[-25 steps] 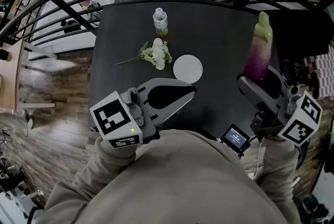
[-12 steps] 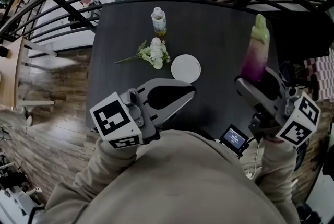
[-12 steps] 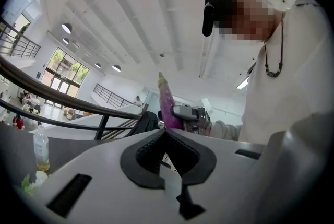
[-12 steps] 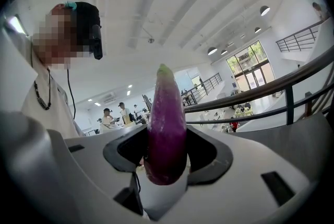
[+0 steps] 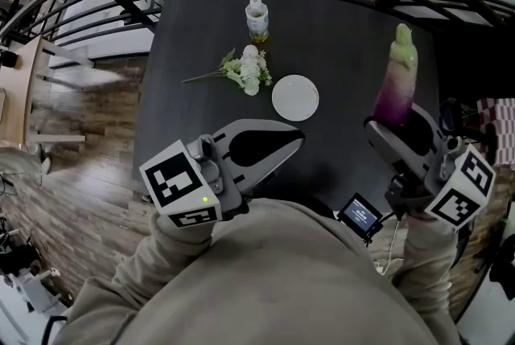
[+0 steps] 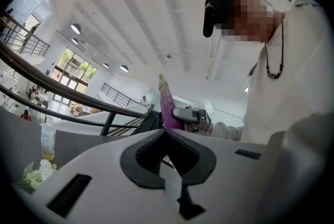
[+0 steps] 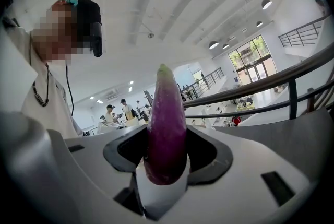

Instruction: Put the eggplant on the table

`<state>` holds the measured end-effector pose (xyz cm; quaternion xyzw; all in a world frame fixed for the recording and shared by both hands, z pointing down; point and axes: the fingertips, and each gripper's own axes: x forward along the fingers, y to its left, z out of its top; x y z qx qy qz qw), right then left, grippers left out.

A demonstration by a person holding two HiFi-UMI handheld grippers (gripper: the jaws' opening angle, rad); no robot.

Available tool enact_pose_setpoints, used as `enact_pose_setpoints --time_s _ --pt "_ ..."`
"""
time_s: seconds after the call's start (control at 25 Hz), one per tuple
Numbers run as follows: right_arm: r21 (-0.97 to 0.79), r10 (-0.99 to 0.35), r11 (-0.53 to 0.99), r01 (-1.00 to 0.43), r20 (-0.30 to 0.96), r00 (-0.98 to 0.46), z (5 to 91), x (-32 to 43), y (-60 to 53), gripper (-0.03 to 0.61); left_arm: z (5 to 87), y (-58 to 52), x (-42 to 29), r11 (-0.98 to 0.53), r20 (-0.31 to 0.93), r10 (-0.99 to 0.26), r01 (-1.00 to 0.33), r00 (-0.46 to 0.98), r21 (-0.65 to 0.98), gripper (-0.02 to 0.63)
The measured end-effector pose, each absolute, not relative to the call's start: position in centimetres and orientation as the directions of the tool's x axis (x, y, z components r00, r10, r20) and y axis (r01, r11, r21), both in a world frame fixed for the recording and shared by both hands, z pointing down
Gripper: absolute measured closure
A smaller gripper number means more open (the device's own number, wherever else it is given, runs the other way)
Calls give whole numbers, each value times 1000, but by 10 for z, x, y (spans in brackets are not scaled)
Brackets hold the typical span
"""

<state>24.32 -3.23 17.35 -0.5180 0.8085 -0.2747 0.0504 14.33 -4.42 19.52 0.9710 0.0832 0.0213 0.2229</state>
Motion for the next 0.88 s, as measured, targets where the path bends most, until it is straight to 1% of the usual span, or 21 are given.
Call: enact_pose_setpoints --time_s 0.2,0.64,0.88 --pt "-516 -856 312 -797 211 -472 187 239 -39 348 203 -42 132 -880 25 154 126 988 457 609" --pt "-517 -804 331 -789 284 -522 238 228 -76 348 237 -57 115 -856 54 87 47 995 514 609" --pt "-535 -766 324 -780 335 -548 279 230 -97 348 243 -67 99 -854 61 14 -20 998 520 609"
